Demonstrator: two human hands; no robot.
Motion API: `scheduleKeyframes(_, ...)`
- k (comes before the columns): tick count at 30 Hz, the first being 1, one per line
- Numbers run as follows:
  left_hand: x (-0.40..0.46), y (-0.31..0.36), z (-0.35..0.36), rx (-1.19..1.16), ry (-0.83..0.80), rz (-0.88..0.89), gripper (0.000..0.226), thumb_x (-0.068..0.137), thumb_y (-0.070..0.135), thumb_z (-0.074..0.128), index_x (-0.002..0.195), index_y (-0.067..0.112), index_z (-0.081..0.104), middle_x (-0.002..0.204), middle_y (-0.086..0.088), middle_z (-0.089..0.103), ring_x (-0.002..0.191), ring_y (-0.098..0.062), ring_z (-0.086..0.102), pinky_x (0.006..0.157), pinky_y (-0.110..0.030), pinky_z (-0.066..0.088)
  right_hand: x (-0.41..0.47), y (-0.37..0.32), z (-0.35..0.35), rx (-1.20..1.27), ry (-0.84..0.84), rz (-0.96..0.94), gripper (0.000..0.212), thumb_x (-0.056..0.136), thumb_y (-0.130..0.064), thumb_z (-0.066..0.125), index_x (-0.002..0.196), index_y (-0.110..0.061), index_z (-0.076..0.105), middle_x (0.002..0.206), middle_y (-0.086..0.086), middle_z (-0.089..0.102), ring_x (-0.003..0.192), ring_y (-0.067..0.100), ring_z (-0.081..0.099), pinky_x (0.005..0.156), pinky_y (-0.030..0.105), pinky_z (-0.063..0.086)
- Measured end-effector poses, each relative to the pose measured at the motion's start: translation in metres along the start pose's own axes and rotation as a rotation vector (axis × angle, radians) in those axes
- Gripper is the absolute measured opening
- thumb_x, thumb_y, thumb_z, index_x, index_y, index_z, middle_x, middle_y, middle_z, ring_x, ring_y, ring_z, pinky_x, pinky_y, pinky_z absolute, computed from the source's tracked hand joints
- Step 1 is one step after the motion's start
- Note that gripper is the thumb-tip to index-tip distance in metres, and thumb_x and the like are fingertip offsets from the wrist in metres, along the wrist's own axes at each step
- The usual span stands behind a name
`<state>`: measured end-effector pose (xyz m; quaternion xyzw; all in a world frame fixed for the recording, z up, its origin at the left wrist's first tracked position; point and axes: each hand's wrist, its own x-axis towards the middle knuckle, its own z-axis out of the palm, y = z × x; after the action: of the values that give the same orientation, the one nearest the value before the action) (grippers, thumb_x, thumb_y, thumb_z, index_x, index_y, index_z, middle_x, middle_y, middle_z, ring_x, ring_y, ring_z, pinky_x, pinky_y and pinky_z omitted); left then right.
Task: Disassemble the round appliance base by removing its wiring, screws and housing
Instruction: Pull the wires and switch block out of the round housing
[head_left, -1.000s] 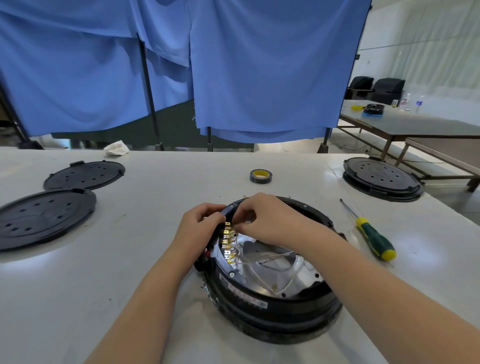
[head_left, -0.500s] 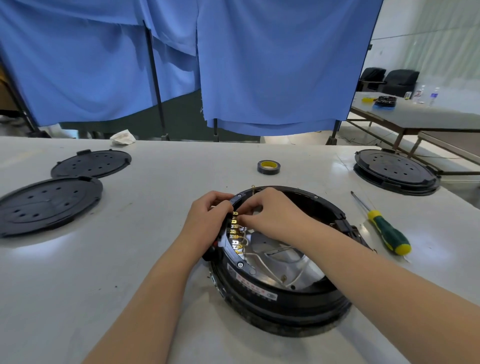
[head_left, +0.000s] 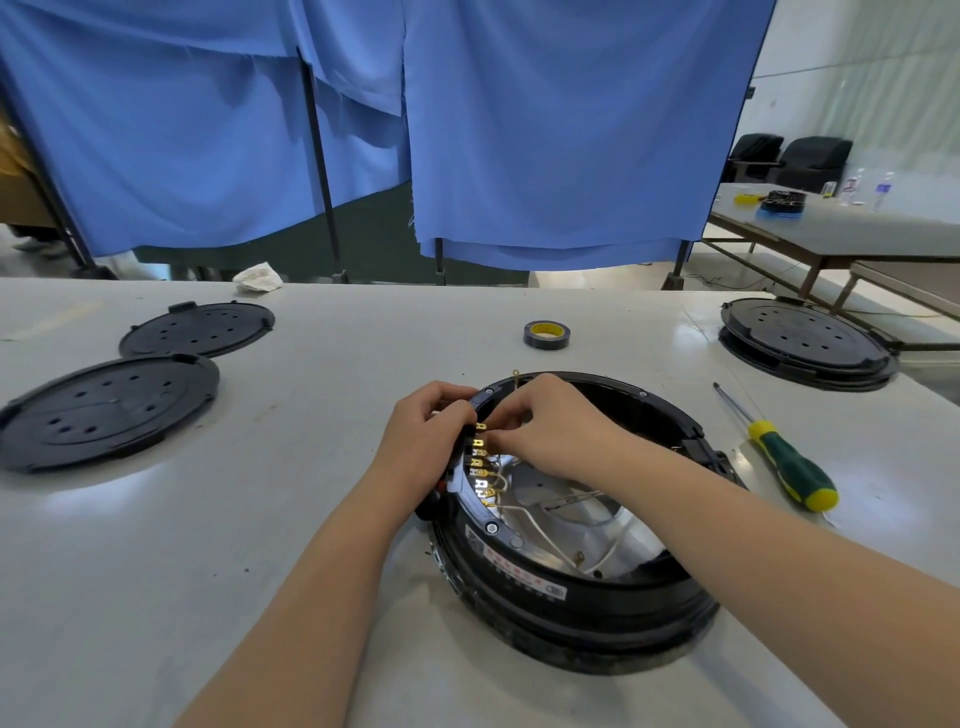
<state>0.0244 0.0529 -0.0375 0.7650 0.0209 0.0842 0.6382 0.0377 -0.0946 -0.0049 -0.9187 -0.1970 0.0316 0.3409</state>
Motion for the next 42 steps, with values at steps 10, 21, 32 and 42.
scheduleKeyframes(10,0.0007,-0.001,0.0002,-0.01,0.004,0.004,0.021,0.085,0.007,0.056,0.097,0.016,0.071,0.09,-0.006,0.072,0.079,-0.017,0.067,0.07,-0.032,0.054,-0.0021,-0.0008,0.0018,-0.06,0.016,-0.024,0.011,0.084,-0.026,0.068,0.086,-0.024,0.078,0.057,-0.009,0.061,0.055,0.005,0.051,0.055,0.022,0.039)
scheduleKeyframes(21,-0.0005,0.0007,-0.0007,-0.006,-0.008,0.006,0.021,0.085,0.007,0.056,0.097,0.017,0.071,0.092,-0.004,0.071,0.082,-0.017,0.067,0.069,-0.03,0.054,-0.0023,-0.0022,0.0018,-0.097,0.029,-0.018,0.014,0.083,-0.025,0.065,0.088,-0.026,0.078,0.07,-0.006,0.07,0.069,0.011,0.063,0.063,0.026,0.051)
scheduleKeyframes(32,-0.0019,0.0017,-0.0022,0.008,-0.026,-0.004,0.021,0.086,0.008,0.056,0.098,0.018,0.07,0.093,-0.005,0.071,0.084,-0.019,0.069,0.069,-0.03,0.057,-0.0019,-0.0013,0.0016,-0.047,0.018,-0.012,0.012,0.084,-0.024,0.067,0.088,-0.026,0.078,0.058,-0.014,0.061,0.056,0.002,0.051,0.054,0.017,0.035)
scheduleKeyframes(42,-0.0016,0.0048,-0.0054,0.004,-0.229,-0.054,0.035,0.091,0.012,0.058,0.123,0.024,0.061,0.106,0.002,0.07,0.092,-0.012,0.069,0.083,-0.028,0.055,-0.0031,-0.0027,0.0013,-0.13,0.043,-0.057,0.014,0.086,-0.025,0.063,0.086,-0.027,0.077,0.056,-0.014,0.057,0.055,0.003,0.051,0.053,0.017,0.033)
